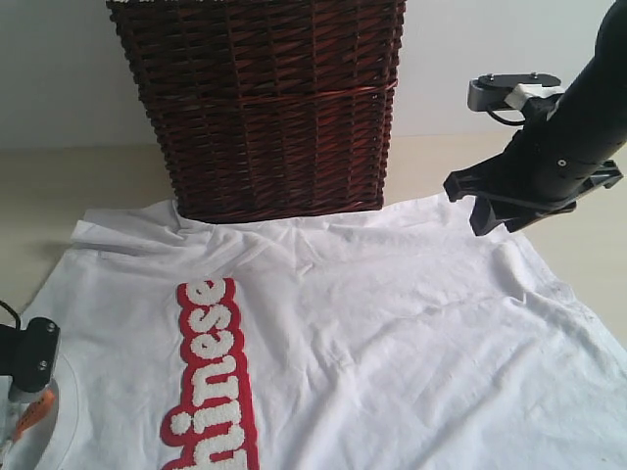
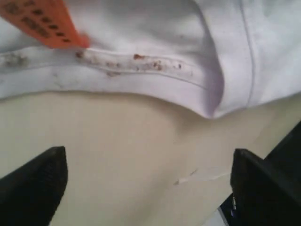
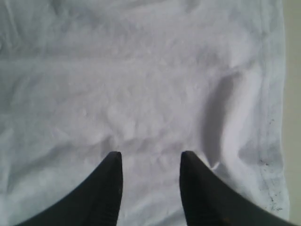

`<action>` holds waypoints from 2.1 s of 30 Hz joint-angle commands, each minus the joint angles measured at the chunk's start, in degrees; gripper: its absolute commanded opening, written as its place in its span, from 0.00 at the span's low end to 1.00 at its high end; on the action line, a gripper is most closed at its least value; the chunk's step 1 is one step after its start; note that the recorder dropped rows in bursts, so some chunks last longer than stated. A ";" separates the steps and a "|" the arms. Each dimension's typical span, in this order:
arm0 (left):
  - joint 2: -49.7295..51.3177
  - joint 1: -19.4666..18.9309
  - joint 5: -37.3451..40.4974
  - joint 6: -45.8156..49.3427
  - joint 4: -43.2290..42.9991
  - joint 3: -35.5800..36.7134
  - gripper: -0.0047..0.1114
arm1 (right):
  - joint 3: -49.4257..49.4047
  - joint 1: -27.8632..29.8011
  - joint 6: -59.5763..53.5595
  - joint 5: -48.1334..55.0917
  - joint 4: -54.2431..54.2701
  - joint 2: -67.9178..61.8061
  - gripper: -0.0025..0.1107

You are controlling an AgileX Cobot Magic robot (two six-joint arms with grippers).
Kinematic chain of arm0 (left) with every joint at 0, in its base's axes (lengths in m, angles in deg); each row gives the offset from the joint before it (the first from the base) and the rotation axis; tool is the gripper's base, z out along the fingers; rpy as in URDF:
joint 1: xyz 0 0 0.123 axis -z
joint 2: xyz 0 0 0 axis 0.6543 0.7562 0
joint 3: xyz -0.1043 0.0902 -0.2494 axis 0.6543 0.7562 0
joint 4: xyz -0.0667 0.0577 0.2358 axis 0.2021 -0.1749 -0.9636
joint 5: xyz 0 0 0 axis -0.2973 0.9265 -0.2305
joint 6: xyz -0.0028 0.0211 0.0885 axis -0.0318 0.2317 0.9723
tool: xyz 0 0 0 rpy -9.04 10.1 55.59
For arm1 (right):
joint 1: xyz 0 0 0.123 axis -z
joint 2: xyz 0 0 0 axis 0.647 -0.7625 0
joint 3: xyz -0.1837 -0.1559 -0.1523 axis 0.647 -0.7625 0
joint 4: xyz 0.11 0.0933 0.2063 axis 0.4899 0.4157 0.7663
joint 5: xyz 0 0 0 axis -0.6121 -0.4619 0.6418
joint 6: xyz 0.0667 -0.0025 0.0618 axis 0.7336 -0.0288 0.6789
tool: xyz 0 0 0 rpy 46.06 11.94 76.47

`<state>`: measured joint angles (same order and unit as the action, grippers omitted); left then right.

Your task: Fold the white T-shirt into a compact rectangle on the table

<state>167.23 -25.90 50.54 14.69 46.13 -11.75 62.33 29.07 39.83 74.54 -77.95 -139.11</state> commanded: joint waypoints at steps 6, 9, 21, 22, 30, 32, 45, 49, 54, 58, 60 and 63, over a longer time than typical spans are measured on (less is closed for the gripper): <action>-0.43 0.43 -7.28 1.62 1.90 -0.52 0.81 | 0.05 -0.05 -1.02 -0.69 0.83 0.30 0.36; -0.71 0.43 -9.02 11.37 5.36 -0.52 0.81 | 0.05 -0.05 -1.02 -0.57 0.83 0.30 0.36; -7.98 0.19 -16.06 13.70 10.00 -0.52 0.81 | 0.05 -0.05 -1.84 -0.72 1.04 0.30 0.36; -8.34 0.19 -15.73 13.58 10.32 -0.52 0.81 | 0.05 -0.05 -1.84 -0.72 1.04 0.30 0.36; -8.41 0.19 -5.53 25.66 15.02 1.16 0.84 | 0.05 -0.05 -1.84 -0.02 1.25 0.30 0.36; -8.41 0.19 -8.44 22.71 15.11 1.16 0.84 | 0.05 -0.05 -1.84 -0.02 1.25 0.30 0.36; -8.32 -5.19 -18.45 21.70 17.18 7.45 0.84 | 0.05 -0.05 -1.84 0.12 1.13 0.30 0.36; -8.32 -5.06 -22.87 22.42 18.49 8.39 0.84 | 0.05 -0.05 -1.84 0.12 1.13 0.30 0.36; -6.33 -5.17 -25.77 22.43 16.93 8.90 0.84 | 0.05 -0.05 -1.98 0.11 1.03 0.30 0.36; -5.39 -5.17 -25.32 22.67 13.00 8.90 0.84 | 0.05 -0.05 -2.23 -0.30 0.88 0.30 0.36; -5.39 -5.53 -25.89 22.67 11.27 8.90 0.84 | 0.05 -0.05 -2.23 -0.54 0.87 0.30 0.36; -5.12 -6.08 -28.72 23.07 11.16 8.79 0.84 | 0.05 -0.05 -2.23 -0.92 0.87 0.30 0.36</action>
<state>161.73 -31.65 23.53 37.14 57.90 -3.18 62.33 29.07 38.23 74.44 -76.89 -139.11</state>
